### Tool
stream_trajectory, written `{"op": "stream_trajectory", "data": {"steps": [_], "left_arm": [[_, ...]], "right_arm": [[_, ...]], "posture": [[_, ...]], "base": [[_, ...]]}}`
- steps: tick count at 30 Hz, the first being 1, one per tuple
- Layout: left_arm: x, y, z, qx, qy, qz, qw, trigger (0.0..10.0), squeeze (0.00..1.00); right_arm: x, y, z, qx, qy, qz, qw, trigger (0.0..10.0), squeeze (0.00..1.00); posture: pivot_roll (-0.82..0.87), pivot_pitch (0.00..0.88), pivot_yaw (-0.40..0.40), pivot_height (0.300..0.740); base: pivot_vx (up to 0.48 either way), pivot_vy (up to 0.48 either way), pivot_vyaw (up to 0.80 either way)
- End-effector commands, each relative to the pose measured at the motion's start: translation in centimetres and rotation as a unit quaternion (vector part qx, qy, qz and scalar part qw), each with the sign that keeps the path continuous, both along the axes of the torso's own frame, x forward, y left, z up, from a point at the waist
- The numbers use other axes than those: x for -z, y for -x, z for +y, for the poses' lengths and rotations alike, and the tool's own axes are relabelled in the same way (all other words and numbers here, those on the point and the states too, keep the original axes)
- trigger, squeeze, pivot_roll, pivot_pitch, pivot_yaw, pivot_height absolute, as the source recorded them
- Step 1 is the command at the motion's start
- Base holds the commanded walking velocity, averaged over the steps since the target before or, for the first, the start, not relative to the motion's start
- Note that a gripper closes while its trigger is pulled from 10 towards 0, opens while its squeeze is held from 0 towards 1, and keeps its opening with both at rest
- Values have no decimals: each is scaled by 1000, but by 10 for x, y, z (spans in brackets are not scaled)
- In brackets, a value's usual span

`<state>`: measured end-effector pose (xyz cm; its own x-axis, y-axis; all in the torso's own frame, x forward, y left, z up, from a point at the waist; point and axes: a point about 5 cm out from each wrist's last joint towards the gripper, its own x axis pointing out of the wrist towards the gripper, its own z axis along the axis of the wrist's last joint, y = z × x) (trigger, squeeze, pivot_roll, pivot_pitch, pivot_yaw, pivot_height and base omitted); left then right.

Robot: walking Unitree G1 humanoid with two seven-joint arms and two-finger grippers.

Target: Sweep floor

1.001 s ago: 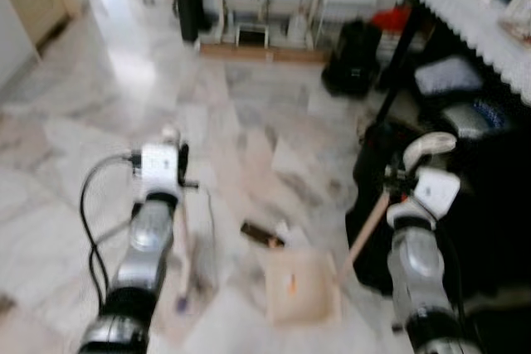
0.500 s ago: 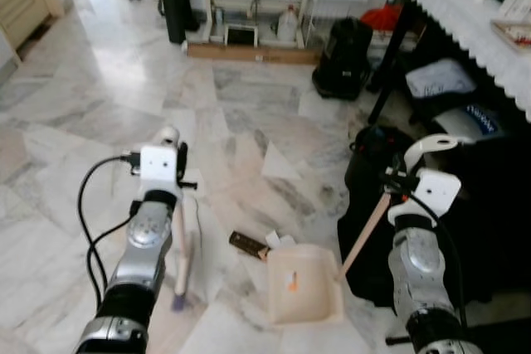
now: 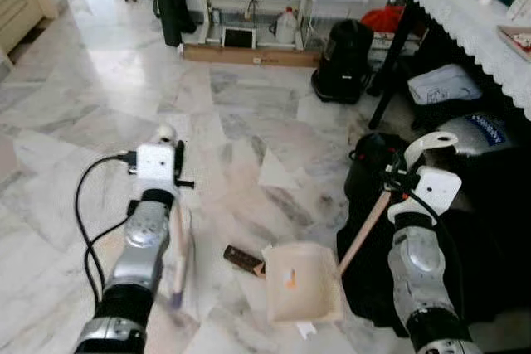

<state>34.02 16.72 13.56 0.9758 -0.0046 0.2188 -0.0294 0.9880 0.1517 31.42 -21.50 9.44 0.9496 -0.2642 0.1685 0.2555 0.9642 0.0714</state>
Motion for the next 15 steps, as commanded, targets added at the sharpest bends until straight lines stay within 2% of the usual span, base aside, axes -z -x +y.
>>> {"op": "stream_trajectory", "data": {"steps": [1, 3, 6, 8, 11, 15], "left_arm": [[-18, -4, -8, 18, 9, -35, 999, 10000, 0], [-21, -4, -10, 27, 13, -40, 999, 10000, 0], [-30, -4, -17, 51, 13, -57, 997, 10000, 0], [-42, -4, -28, 92, 21, -79, 992, 10000, 0], [-42, -4, -38, 125, 18, -69, 990, 10000, 0], [-32, -7, -46, 161, 24, -37, 986, 10000, 0]], "right_arm": [[-15, -5, 1, -2, 7, -33, 999, 10000, 0], [-15, -5, 1, -2, 7, -33, 999, 10000, 0], [-15, -5, 1, -2, 7, -33, 999, 10000, 0], [-15, -5, 1, -2, 7, -33, 999, 10000, 0], [-15, -5, 1, -2, 7, -33, 999, 10000, 0], [-16, -5, 2, -2, 5, -34, 999, 10000, 0]], "posture": [[88, 82, -68, 740], [88, 82, -67, 740], [88, 82, -67, 740], [88, 83, -67, 740], [90, 84, -66, 740], [87, 86, -63, 740]], "base": [[315, 0, 0], [307, 0, 0], [0, 0, 0], [0, 0, 0], [0, 0, 0], [0, 0, 0]]}}
